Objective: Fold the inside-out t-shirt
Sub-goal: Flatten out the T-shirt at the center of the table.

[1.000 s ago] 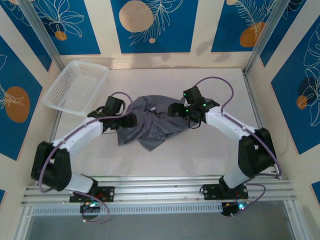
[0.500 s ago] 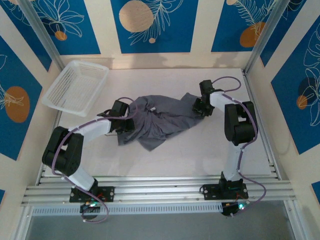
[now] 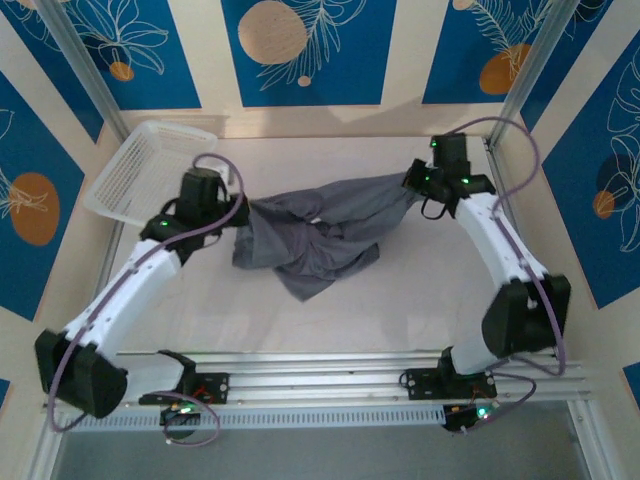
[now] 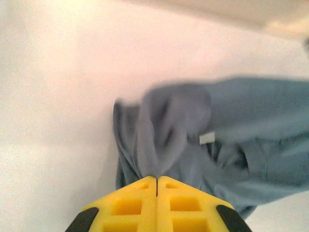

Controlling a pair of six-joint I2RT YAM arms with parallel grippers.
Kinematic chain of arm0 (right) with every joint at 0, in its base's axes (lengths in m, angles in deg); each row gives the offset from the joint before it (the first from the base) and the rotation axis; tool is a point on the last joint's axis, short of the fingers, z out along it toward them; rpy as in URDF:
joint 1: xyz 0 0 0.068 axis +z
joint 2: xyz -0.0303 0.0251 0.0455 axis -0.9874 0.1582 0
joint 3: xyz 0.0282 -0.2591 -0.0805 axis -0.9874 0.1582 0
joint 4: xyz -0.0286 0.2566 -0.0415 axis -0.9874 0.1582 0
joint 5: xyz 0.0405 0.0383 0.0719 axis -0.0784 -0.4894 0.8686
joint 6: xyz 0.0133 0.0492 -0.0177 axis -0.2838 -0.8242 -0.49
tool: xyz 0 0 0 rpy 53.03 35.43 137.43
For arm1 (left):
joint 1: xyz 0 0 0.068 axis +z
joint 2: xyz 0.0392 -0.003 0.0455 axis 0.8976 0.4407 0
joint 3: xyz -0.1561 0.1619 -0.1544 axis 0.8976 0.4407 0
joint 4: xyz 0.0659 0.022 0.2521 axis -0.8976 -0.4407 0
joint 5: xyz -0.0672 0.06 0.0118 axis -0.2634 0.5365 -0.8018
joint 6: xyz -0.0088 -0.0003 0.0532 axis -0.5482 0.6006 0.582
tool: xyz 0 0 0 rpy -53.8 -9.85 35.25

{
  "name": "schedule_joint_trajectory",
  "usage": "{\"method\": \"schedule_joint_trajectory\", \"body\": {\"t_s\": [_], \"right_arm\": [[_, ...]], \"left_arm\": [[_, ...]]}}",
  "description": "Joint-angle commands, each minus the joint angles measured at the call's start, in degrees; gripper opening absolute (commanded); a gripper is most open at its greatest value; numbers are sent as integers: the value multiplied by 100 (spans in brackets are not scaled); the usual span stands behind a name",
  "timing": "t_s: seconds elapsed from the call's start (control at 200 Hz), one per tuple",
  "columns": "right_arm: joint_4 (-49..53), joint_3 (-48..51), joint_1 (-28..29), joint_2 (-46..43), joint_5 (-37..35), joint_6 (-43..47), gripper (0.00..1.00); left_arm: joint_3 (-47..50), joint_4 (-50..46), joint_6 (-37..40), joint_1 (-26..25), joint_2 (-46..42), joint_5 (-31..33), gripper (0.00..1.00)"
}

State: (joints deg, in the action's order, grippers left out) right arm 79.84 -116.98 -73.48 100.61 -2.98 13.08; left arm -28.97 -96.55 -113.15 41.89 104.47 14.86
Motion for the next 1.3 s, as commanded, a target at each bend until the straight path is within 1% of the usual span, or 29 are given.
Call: {"method": "schedule_joint_trajectory", "body": {"t_s": [0.0,0.05,0.095,0.145,0.21,0.32,0.47,0.58,0.67,0.785,0.875,1.02,1.185,1.295], "right_arm": [[-102,70,-100,-459,15,-27,0],[103,8,-153,-669,70,-123,0],[92,33,-166,-905,90,-87,0],[-128,194,-169,-1274,-71,-33,0],[-236,220,-323,-1663,-331,-137,0],[-74,-430,-728,-2175,-340,-524,0],[-348,-1255,-784,-2771,-432,-668,0],[-425,-1762,-778,-3131,-406,-699,0],[-614,-1935,-782,-3424,-258,-707,0],[-838,-2078,-782,-3685,-66,-819,0],[-870,-2239,-781,-3698,4,-794,0],[-682,-2432,-783,-3355,-213,-622,0],[-350,-2427,-779,-2390,-130,-519,0],[-384,-2205,-843,-1488,-8,-633,0]], "left_arm": [[-657,-575,456,84,-370,710,0],[-861,-740,559,107,-430,870,0],[-998,-864,656,128,-517,1024,0],[-1104,-899,761,170,-632,1270,0],[-1380,-987,856,312,-711,1504,0],[-2341,-1153,817,633,-699,1448,0],[-3732,-1099,838,673,-739,1470,0],[-4163,-928,779,671,-986,1268,0],[-4347,-767,707,675,-1166,992,0],[-4680,-747,673,672,-1111,451,0],[-4884,-795,599,668,-931,205,0],[-5044,-828,622,670,-528,224,0],[-5016,-820,694,673,201,425,0],[-5002,-857,651,744,1008,534,0]]}}
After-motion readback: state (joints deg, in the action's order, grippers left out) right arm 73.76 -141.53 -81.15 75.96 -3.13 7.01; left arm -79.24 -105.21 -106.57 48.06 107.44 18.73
